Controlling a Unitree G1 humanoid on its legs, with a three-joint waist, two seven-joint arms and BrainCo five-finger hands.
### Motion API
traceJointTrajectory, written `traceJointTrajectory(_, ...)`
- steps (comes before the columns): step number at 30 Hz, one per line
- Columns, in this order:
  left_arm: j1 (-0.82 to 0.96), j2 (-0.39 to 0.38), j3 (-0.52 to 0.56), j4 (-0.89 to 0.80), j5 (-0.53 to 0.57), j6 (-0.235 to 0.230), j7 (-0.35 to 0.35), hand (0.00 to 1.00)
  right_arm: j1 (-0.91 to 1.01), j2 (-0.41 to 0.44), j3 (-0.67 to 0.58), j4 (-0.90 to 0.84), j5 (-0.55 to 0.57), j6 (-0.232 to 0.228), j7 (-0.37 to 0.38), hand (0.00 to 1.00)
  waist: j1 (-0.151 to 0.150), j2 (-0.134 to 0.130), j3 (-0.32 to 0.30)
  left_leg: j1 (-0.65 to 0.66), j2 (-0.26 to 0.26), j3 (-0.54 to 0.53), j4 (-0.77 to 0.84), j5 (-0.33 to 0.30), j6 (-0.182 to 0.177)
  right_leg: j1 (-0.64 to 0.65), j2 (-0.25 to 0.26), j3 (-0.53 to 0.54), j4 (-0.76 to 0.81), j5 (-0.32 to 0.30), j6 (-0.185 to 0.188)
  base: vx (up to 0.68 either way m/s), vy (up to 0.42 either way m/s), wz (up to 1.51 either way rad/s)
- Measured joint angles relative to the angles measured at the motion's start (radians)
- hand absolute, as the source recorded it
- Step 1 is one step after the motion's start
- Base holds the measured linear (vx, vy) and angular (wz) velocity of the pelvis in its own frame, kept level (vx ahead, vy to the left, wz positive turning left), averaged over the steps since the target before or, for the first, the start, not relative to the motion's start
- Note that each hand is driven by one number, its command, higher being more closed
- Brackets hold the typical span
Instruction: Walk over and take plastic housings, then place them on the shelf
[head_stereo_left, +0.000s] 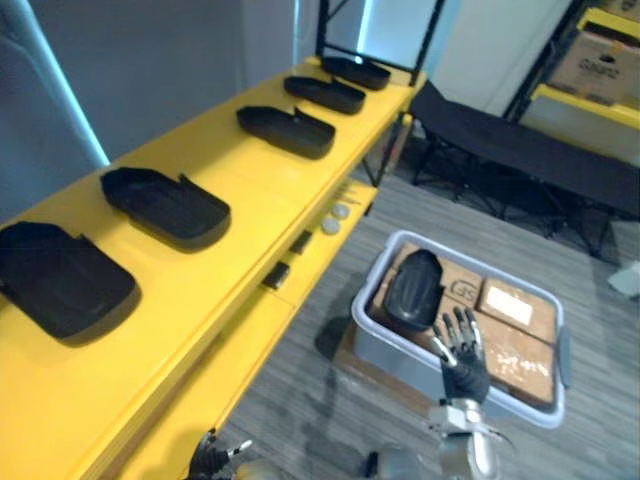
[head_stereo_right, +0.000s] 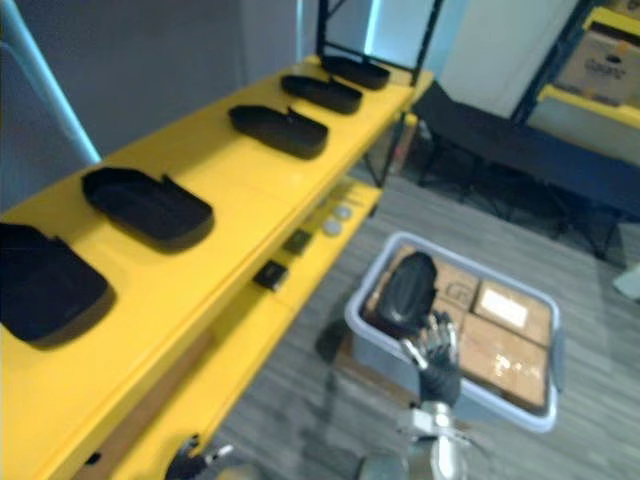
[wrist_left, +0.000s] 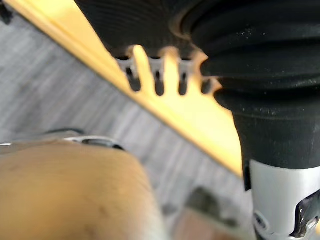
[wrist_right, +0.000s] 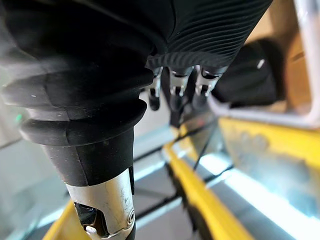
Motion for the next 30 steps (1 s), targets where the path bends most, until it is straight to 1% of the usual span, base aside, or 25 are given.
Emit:
traceJointTrajectory(1, 0.006, -0.007, 0.001, 0.007, -0.019, 0.008, -0.005, 0.00, -0.022, 0.000, 0.004, 0.026, -0.018, 0.001, -0.025, 0.00, 0.012, 0.010, 0.003, -0.032, 0.012, 0.024, 0.048, 0.037, 0.031, 0.019, 0.019, -0.017, -0.107, 0.044, -0.003, -0.16, -0.145, -1.15)
traceJointTrajectory(2, 0.013, -0.014, 0.000, 0.025, -0.029, 0.007, -0.006, 0.00, -0.029, -0.012, 0.001, 0.039, -0.034, 0.000, -0.052, 0.00, 0.010, 0.014, 0.002, -0.039, -0.020, 0.031, -0.031, 0.042, 0.015, 0.031, 0.023, -0.013, -0.194, 0.083, 0.006, -0.15, -0.120, -1.05)
traceJointTrajectory(3, 0.019, -0.022, -0.001, 0.033, -0.031, 0.007, -0.007, 0.00, -0.029, -0.025, -0.003, 0.041, -0.042, 0.000, -0.061, 0.00, 0.008, 0.031, -0.004, -0.036, -0.021, 0.048, -0.076, 0.077, 0.026, 0.031, 0.035, -0.008, -0.232, 0.102, 0.018, -0.17, -0.040, -0.88)
traceJointTrajectory(4, 0.028, -0.029, 0.000, 0.037, -0.031, 0.004, -0.005, 0.00, -0.038, -0.036, -0.007, 0.066, -0.045, 0.000, -0.065, 0.00, 0.004, 0.039, -0.011, -0.012, -0.014, 0.084, -0.113, 0.077, 0.004, 0.032, 0.046, -0.008, -0.274, 0.100, 0.026, -0.04, -0.008, -0.80)
traceJointTrajectory(5, 0.033, -0.017, 0.001, 0.037, -0.034, -0.009, -0.004, 0.00, -0.048, -0.034, -0.002, 0.075, -0.045, 0.006, -0.059, 0.00, 0.004, 0.023, 0.004, -0.003, -0.009, 0.118, -0.106, 0.080, 0.000, 0.029, 0.039, -0.025, -0.281, 0.075, 0.027, -0.10, -0.046, -0.72)
traceJointTrajectory(6, 0.037, -0.011, 0.002, 0.036, -0.034, -0.016, -0.004, 0.00, -0.045, -0.032, 0.001, 0.075, -0.045, 0.008, -0.057, 0.00, 0.003, 0.018, 0.007, -0.002, -0.007, 0.128, -0.099, 0.081, -0.002, 0.030, 0.040, -0.040, -0.284, 0.064, 0.037, -0.09, -0.100, -0.57)
traceJointTrajectory(7, 0.041, -0.006, 0.010, 0.036, -0.035, -0.024, -0.002, 0.00, -0.042, -0.031, -0.002, 0.075, -0.046, 0.010, -0.052, 0.00, 0.001, 0.003, 0.004, -0.003, 0.004, 0.143, -0.079, 0.081, -0.008, 0.040, 0.047, -0.061, -0.309, 0.050, 0.060, -0.13, -0.208, -0.49)
traceJointTrajectory(8, 0.043, -0.006, 0.016, 0.036, -0.043, -0.027, 0.001, 0.00, -0.043, -0.036, -0.014, 0.075, -0.040, 0.021, -0.035, 0.00, 0.002, -0.008, 0.002, -0.006, 0.018, 0.151, -0.054, 0.072, -0.028, 0.054, 0.063, -0.061, -0.347, 0.037, 0.081, -0.09, -0.218, -0.46)
traceJointTrajectory(9, 0.042, -0.006, 0.017, 0.037, -0.053, -0.029, 0.004, 0.00, -0.044, -0.039, -0.021, 0.075, -0.036, 0.027, -0.029, 0.00, 0.001, -0.015, 0.005, -0.006, 0.023, 0.153, -0.041, 0.069, -0.035, 0.065, 0.068, -0.061, -0.369, 0.027, 0.097, -0.13, -0.282, -0.43)
traceJointTrajectory(10, 0.036, -0.009, 0.020, 0.038, -0.069, -0.031, 0.012, 0.00, -0.056, -0.051, -0.045, 0.084, -0.027, 0.040, -0.018, 0.00, -0.001, -0.015, 0.015, -0.004, 0.038, 0.150, -0.023, 0.068, -0.046, 0.087, 0.091, -0.062, -0.409, 0.028, 0.099, -0.12, -0.179, -0.27)
traceJointTrajectory(11, 0.035, -0.010, 0.018, 0.038, -0.077, -0.032, 0.018, 0.00, -0.062, -0.061, -0.060, 0.088, -0.026, 0.048, -0.017, 0.00, -0.002, -0.008, 0.019, -0.005, 0.045, 0.147, -0.022, 0.072, -0.052, 0.088, 0.101, -0.061, -0.419, 0.031, 0.095, -0.18, -0.187, -0.23)
traceJointTrajectory(12, 0.035, -0.019, 0.014, 0.037, -0.105, -0.031, 0.028, 0.00, -0.070, -0.085, -0.091, 0.111, -0.014, 0.065, -0.015, 0.00, -0.005, 0.005, 0.027, -0.006, 0.048, 0.125, -0.029, 0.078, -0.062, 0.089, 0.114, -0.056, -0.435, 0.034, 0.090, -0.19, -0.119, -0.11)
traceJointTrajectory(13, 0.037, -0.028, 0.014, 0.038, -0.117, -0.031, 0.036, 0.00, -0.074, -0.103, -0.111, 0.142, 0.001, 0.089, -0.014, 0.00, -0.005, 0.007, 0.033, -0.006, 0.039, 0.103, -0.049, 0.081, -0.069, 0.089, 0.117, -0.054, -0.450, 0.035, 0.086, -0.22, -0.107, -0.08)
traceJointTrajectory(15, 0.051, -0.042, 0.011, 0.035, -0.131, -0.038, 0.045, 0.00, -0.079, -0.132, -0.171, 0.218, 0.002, 0.147, -0.018, 0.00, 0.003, 0.014, 0.034, -0.006, -0.010, 0.019, -0.103, 0.079, -0.076, 0.072, 0.115, -0.057, -0.453, 0.035, 0.085, -0.16, -0.044, -0.18)
traceJointTrajectory(17, 0.059, -0.047, 0.008, 0.030, -0.132, -0.042, 0.060, 0.00, -0.107, -0.137, -0.193, 0.273, -0.017, 0.181, -0.025, 0.00, 0.005, 0.024, 0.039, -0.014, -0.027, -0.023, -0.138, 0.078, -0.078, 0.061, 0.114, -0.060, -0.453, 0.032, 0.084, -0.08, -0.023, -0.14)
traceJointTrajectory(18, 0.059, -0.045, 0.004, 0.029, -0.132, -0.044, 0.067, 0.00, -0.118, -0.137, -0.200, 0.296, -0.025, 0.186, -0.029, 0.00, 0.002, 0.024, 0.041, -0.021, -0.031, -0.033, -0.143, 0.078, -0.078, 0.058, 0.113, -0.063, -0.450, 0.034, 0.082, -0.03, -0.022, 0.05)
traceJointTrajectory(20, 0.054, -0.044, 0.000, 0.023, -0.131, -0.055, 0.076, 0.00, -0.166, -0.161, -0.237, 0.376, -0.028, 0.207, -0.039, 0.00, 0.012, 0.031, 0.060, -0.043, -0.058, -0.105, -0.141, 0.079, -0.077, 0.043, 0.109, -0.085, -0.447, 0.035, 0.081, -0.03, 0.000, 0.13)
traceJointTrajectory(22, 0.052, -0.049, -0.005, 0.010, -0.130, -0.059, 0.079, 0.00, -0.218, -0.190, -0.271, 0.405, -0.030, 0.206, -0.062, 0.00, 0.024, 0.048, 0.080, -0.061, -0.078, -0.169, -0.138, 0.086, -0.066, 0.040, 0.101, -0.117, -0.440, 0.035, 0.081, -0.03, 0.032, 0.23)
traceJointTrajectory(23, 0.053, -0.050, -0.018, -0.007, -0.131, -0.060, 0.078, 0.00, -0.254, -0.209, -0.285, 0.407, -0.030, 0.204, -0.073, 0.00, 0.036, 0.054, 0.093, -0.063, -0.086, -0.194, -0.135, 0.093, -0.056, 0.033, 0.096, -0.120, -0.427, 0.036, 0.081, 0.01, 0.059, 0.23)
traceJointTrajectory(25, 0.045, -0.049, -0.028, -0.017, -0.131, -0.061, 0.074, 0.00, -0.322, -0.233, -0.302, 0.409, -0.030, 0.197, -0.099, 0.00, 0.046, 0.063, 0.109, -0.092, -0.098, -0.230, -0.120, 0.101, -0.042, 0.025, 0.083, -0.147, -0.404, 0.039, 0.083, 0.06, 0.069, 0.36)
traceJointTrajectory(26, 0.040, -0.049, -0.029, -0.023, -0.132, -0.061, 0.068, 0.00, -0.378, -0.250, -0.311, 0.414, -0.029, 0.186, -0.126, 0.00, 0.058, 0.061, 0.127, -0.105, -0.108, -0.240, -0.108, 0.109, -0.033, 0.014, 0.074, -0.156, -0.393, 0.052, 0.071, 0.06, 0.061, 0.36)
traceJointTrajectory(27, 0.040, -0.049, -0.029, -0.029, -0.132, -0.062, 0.066, 0.00, -0.409, -0.259, -0.311, 0.421, -0.023, 0.180, -0.129, 0.00, 0.063, 0.061, 0.131, -0.116, -0.112, -0.246, -0.107, 0.112, -0.029, 0.006, 0.070, -0.159, -0.391, 0.053, 0.072, 0.04, 0.041, 0.32)
traceJointTrajectory(28, 0.036, -0.049, -0.028, -0.044, -0.133, -0.062, 0.064, 0.00, -0.475, -0.280, -0.313, 0.429, -0.012, 0.170, -0.141, 0.00, 0.063, 0.063, 0.150, -0.134, -0.123, -0.268, -0.105, 0.118, -0.021, 0.001, 0.066, -0.170, -0.391, 0.057, 0.072, 0.02, 0.047, 0.25)
traceJointTrajectory(29, 0.032, -0.048, -0.028, -0.049, -0.142, -0.063, 0.058, 0.00, -0.551, -0.300, -0.318, 0.449, 0.010, 0.160, -0.151, 0.00, 0.068, 0.059, 0.174, -0.140, -0.131, -0.271, -0.103, 0.119, -0.019, -0.003, 0.060, -0.171, -0.391, 0.061, 0.073, 0.02, 0.048, 0.25)
traceJointTrajectory(30, 0.029, -0.048, -0.027, -0.051, -0.144, -0.063, 0.056, 0.00, -0.590, -0.310, -0.322, 0.465, 0.017, 0.155, -0.154, 0.00, 0.070, 0.058, 0.185, -0.144, -0.134, -0.274, -0.099, 0.119, -0.019, -0.004, 0.058, -0.172, -0.392, 0.062, 0.074, 0.01, 0.058, 0.09)
